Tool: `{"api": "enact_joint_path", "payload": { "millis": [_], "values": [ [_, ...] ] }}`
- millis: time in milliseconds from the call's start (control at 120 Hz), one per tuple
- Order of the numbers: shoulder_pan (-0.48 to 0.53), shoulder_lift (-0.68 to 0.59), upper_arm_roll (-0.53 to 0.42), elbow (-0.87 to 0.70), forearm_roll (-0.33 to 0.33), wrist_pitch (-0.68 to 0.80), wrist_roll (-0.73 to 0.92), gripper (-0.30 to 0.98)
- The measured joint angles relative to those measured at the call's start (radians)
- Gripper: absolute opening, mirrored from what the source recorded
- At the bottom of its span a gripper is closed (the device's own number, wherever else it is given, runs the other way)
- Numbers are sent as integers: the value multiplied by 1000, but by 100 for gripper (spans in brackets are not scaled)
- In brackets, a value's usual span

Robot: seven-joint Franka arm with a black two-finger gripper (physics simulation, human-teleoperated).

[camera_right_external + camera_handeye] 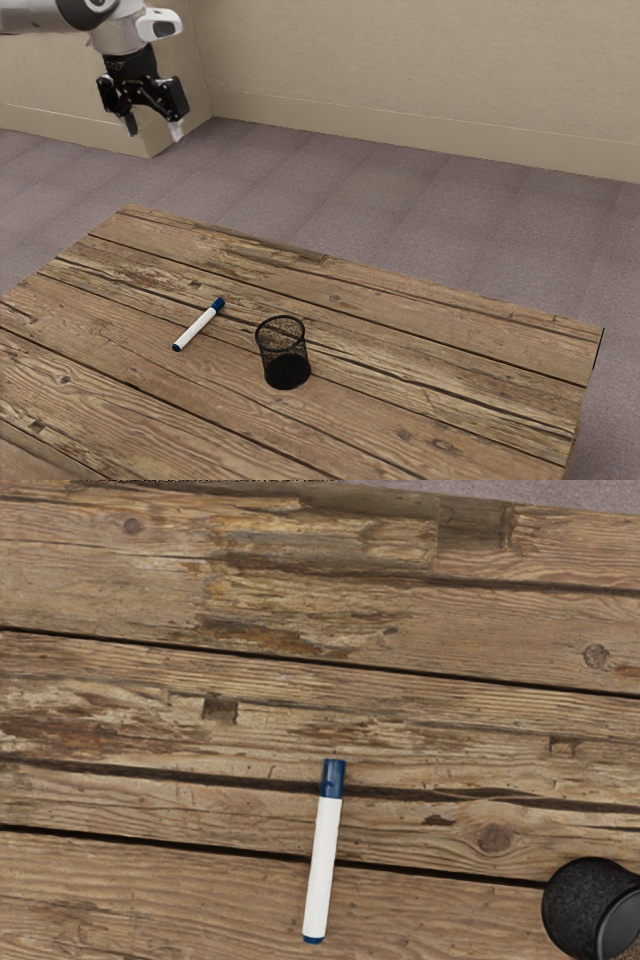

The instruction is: Put the marker into the pen holder.

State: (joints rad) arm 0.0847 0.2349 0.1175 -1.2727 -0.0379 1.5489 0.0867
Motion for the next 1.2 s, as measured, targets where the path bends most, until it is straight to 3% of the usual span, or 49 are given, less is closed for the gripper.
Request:
{"api": "enact_joint_path", "payload": {
  "millis": [333,592,833,1042,1200],
  "values": [
    [46,21,5,18,-48,-5,104,67],
    [49,346,-2,56,-66,85,157,66],
    [-22,486,1,39,-5,217,212,66],
    [-65,402,4,-287,22,452,280,66],
    [-61,382,8,-362,24,592,320,66]
  ]
}}
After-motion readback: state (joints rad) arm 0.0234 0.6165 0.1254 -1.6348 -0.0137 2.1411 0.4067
